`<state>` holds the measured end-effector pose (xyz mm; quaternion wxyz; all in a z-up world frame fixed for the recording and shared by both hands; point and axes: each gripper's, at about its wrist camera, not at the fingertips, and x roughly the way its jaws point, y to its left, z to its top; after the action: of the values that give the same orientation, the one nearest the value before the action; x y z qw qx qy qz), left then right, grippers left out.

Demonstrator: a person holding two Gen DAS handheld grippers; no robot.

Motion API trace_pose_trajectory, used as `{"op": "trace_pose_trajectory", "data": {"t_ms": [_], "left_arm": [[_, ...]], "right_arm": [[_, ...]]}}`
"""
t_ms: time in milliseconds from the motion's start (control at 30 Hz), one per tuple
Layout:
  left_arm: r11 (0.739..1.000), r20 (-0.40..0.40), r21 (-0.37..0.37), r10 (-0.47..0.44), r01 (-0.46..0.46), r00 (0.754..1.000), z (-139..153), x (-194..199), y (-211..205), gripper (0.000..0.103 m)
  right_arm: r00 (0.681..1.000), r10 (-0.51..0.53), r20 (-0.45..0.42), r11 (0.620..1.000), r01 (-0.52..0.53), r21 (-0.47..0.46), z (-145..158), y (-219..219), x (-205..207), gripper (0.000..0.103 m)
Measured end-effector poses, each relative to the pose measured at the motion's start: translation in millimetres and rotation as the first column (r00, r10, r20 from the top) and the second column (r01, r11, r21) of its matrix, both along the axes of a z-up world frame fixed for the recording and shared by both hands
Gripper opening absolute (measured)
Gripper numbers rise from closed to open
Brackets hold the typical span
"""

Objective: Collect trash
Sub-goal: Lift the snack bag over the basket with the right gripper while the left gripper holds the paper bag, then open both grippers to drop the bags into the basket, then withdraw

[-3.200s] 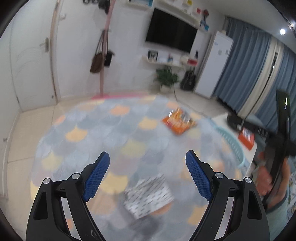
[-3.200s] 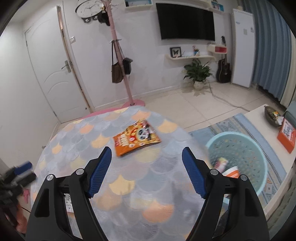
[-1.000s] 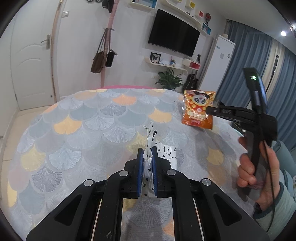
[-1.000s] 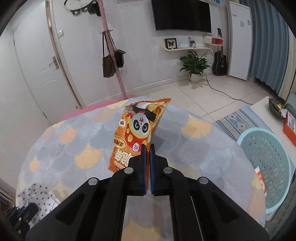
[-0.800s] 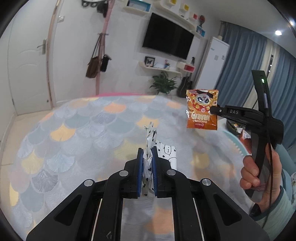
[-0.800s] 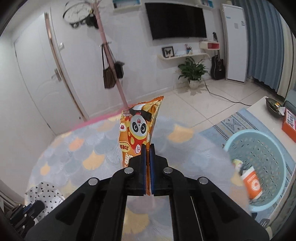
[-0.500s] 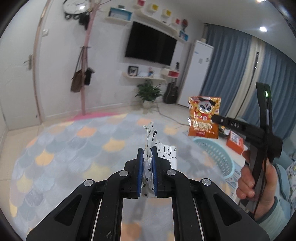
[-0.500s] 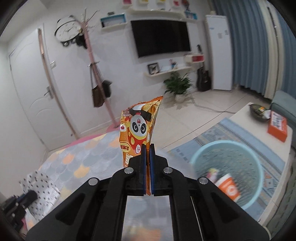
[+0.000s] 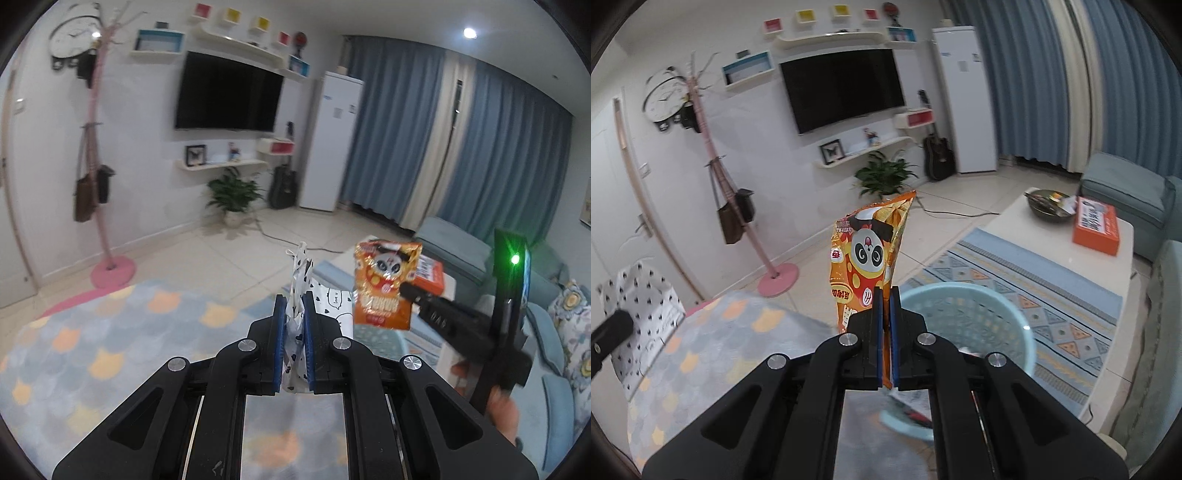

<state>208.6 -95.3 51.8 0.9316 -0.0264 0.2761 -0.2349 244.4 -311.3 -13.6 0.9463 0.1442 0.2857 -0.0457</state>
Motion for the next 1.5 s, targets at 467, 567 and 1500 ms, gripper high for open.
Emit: {"op": "trace_pose_trajectory", "data": {"t_ms": [467, 567, 1500], "left_arm": [[0.992, -0.152, 0.059, -0.105, 0.115, 0.983, -57.3, 68.2, -87.8, 0.008], [0.989, -0.186, 0.087, -0.102, 0.12, 0.977, -76.2, 76.7, -99.3, 0.008], [0.995, -0.197, 0.085, -0.029, 0.047, 0.98, -82.5, 50.1, -61.9, 0.08]], "right_arm": [[0.952, -0.083, -0.293, 0.988, 0.118, 0.102, -98.4, -80.0, 46.1, 0.002], [0.94, -0.084, -0.332, 0.986, 0.126, 0.107, -116.6, -81.9, 50.3, 0.002], [0.931, -0.027, -0.365, 0.99, 0.075, 0.118, -117.6, -67.3, 35.6, 0.008]]}}
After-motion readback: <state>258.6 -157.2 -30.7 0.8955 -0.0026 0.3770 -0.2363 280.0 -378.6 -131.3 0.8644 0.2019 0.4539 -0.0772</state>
